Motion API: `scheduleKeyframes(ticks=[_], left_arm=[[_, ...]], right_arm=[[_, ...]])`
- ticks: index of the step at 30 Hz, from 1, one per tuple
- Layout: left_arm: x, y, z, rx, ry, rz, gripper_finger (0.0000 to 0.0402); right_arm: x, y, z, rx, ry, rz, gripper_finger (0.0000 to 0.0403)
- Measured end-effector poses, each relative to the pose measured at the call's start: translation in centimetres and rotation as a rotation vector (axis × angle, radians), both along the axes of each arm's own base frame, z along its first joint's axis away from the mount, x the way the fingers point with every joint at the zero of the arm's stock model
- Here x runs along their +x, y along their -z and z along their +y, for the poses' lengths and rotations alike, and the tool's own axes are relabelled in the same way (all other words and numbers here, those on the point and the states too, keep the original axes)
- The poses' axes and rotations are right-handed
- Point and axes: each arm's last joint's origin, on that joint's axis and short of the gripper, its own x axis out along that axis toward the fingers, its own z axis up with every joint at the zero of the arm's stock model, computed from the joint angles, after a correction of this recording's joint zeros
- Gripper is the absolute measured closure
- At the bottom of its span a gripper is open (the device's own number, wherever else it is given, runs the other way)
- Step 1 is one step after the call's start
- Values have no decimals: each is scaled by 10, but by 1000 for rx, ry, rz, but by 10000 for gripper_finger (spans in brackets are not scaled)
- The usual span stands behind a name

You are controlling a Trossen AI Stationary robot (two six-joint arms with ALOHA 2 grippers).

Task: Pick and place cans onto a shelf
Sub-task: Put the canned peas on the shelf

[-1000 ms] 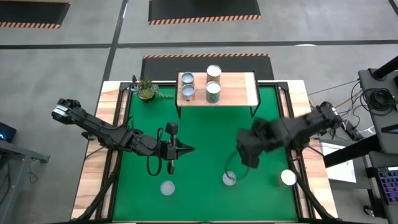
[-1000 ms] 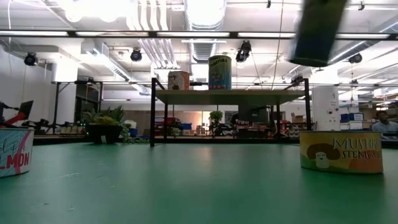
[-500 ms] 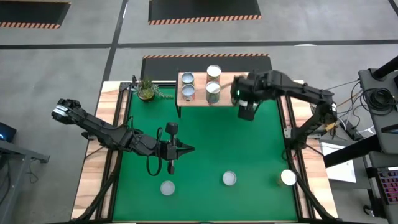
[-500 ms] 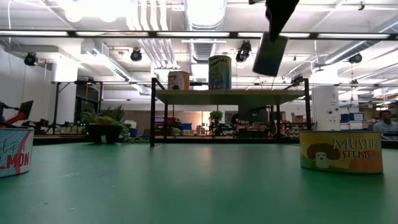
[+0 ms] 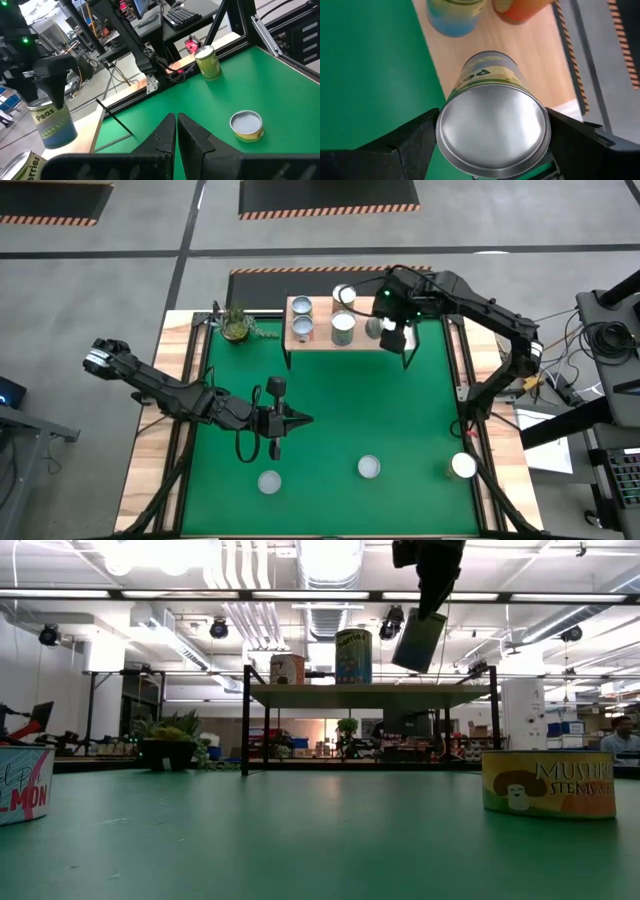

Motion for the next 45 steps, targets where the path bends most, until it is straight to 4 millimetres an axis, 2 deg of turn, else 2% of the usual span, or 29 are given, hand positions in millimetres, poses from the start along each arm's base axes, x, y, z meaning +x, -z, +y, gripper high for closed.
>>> scheduleKeyframes(ticks=[17,45], left_arm=[[0,0,0,3,0,0,402],[0,0,0,2,0,0,402]], right_arm=[[7,14,-3,-2,6,-7,78],[10,13,-5,-36,28,-35,78]])
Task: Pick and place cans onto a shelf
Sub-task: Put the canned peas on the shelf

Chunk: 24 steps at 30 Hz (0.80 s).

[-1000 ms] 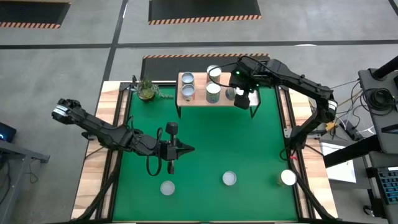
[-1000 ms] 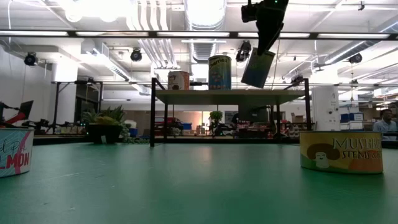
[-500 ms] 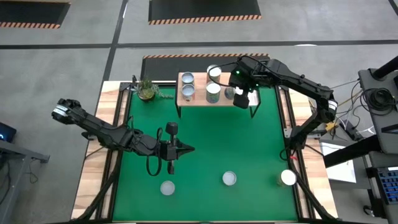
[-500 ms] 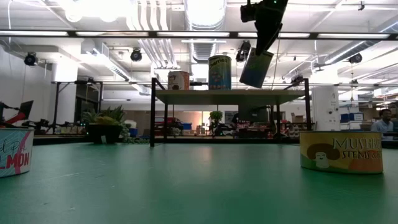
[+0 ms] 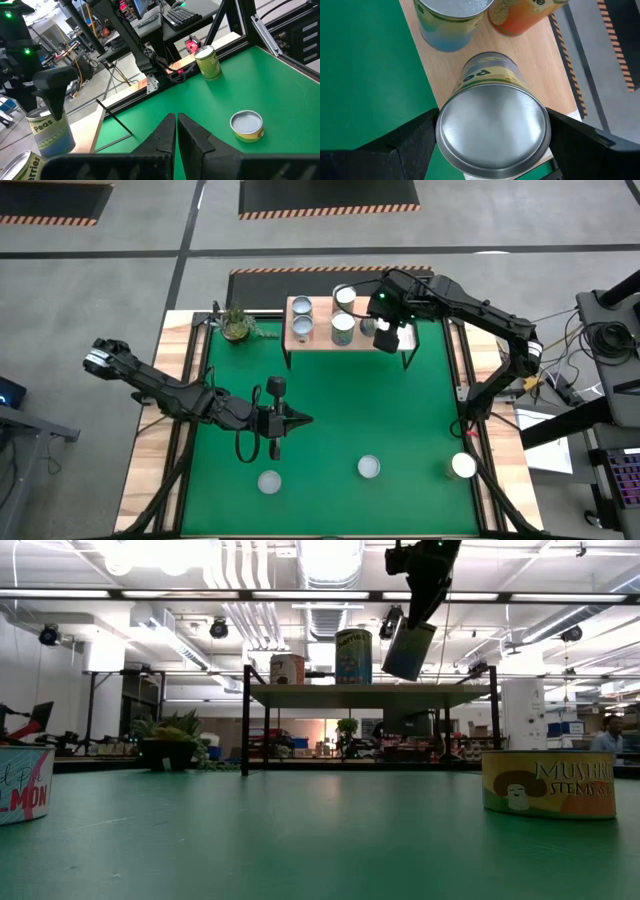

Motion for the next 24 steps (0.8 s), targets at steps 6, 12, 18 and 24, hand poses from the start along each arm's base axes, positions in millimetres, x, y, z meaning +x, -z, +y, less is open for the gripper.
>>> scheduleKeyframes(ticks=[6,12,18,24], left_arm=[[0,0,0,0,0,0,402],[0,0,0,0,0,0,402],[0,0,0,0,0,0,402],[0,0,0,0,0,0,402]], right_arm=[[1,-1,-1,1,27,-23,83],[1,-1,-2,5,35,-24,56],[1,-1,-2,-4,14,-17,40],[1,-3,-2,-16,0,-22,39]])
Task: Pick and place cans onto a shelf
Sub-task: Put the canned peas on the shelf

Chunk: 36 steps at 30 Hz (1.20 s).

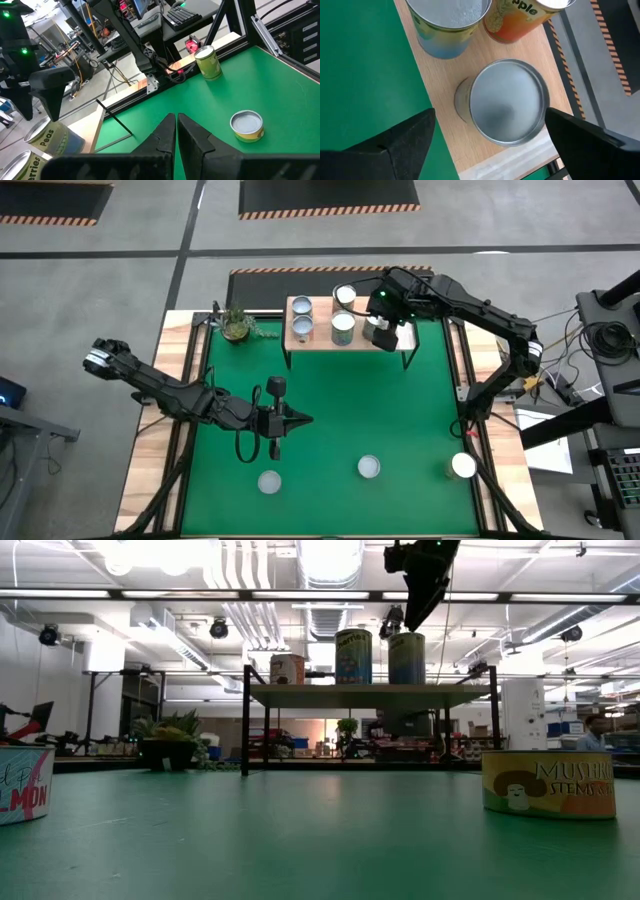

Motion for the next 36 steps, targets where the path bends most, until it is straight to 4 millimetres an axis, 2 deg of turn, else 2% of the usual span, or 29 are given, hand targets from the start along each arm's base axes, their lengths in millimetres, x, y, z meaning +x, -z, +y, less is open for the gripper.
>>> scheduleKeyframes(ticks=[8,11,14,20,24,26,30,36], left_arm=[[0,0,0,0,0,0,402],[0,0,0,0,0,0,402],[0,0,0,0,0,0,402],[0,0,0,0,0,0,402],[0,0,0,10,2,0,402],[0,0,0,11,3,1,402],[0,0,0,11,3,1,402],[0,0,0,14,3,1,402]], right_arm=[[-5,-5,1,-79,3,26,41],[-8,-8,5,-61,-24,12,65],[-11,-11,9,8,-62,-26,120],[-9,-11,18,221,-175,-142,265],[-2,1,20,225,-195,-135,353],[-1,8,18,196,-173,-106,383],[-2,18,13,86,-90,-19,390],[-4,25,4,17,-28,22,391]])
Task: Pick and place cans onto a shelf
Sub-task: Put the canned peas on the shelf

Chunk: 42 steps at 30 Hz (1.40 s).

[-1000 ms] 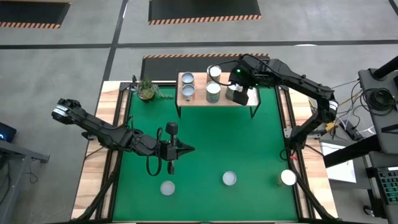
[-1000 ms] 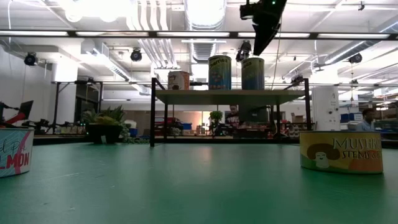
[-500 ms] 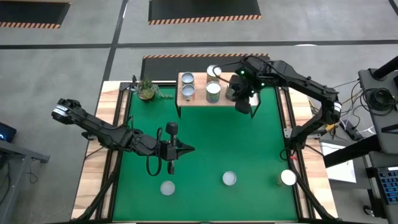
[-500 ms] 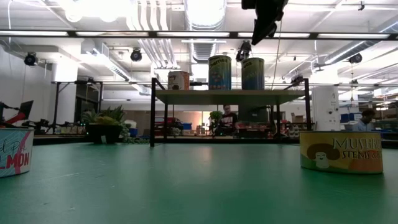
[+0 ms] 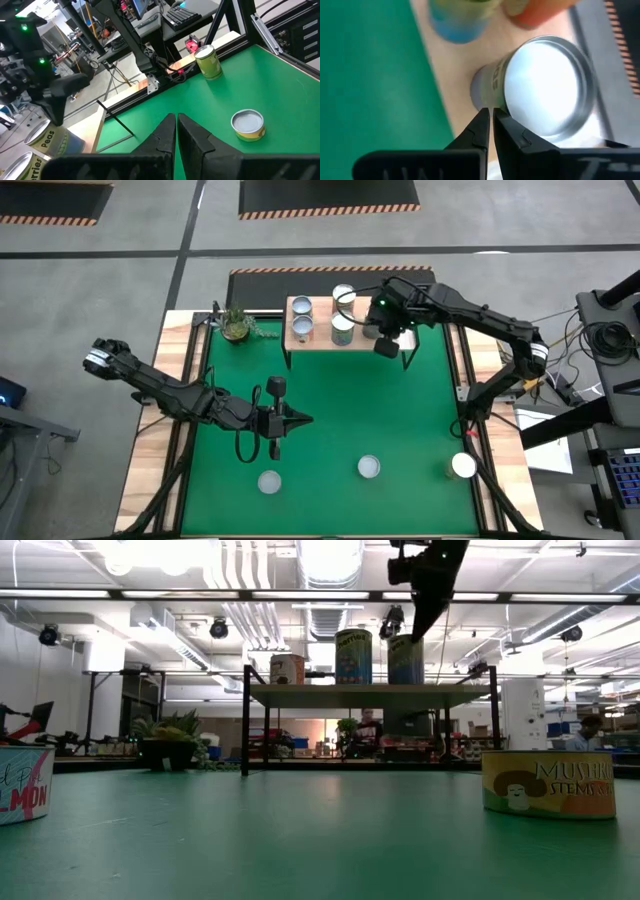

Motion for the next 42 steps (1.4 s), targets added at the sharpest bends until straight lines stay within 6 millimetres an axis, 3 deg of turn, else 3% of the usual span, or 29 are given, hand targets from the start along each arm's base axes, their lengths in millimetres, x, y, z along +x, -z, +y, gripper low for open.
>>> scheduleKeyframes(ticks=[5,13,20,27,42], left_arm=[[0,0,0,0,0,0,402],[0,0,0,0,0,0,402],[0,0,0,0,0,0,402],[0,0,0,4,1,0,402],[0,0,0,4,1,0,402]], right_arm=[[-3,-1,-6,-124,63,55,390],[1,0,-4,-37,7,1,390],[3,3,-16,-149,49,47,390],[4,4,-23,-92,35,-5,390],[3,2,-40,-208,52,-24,390]])
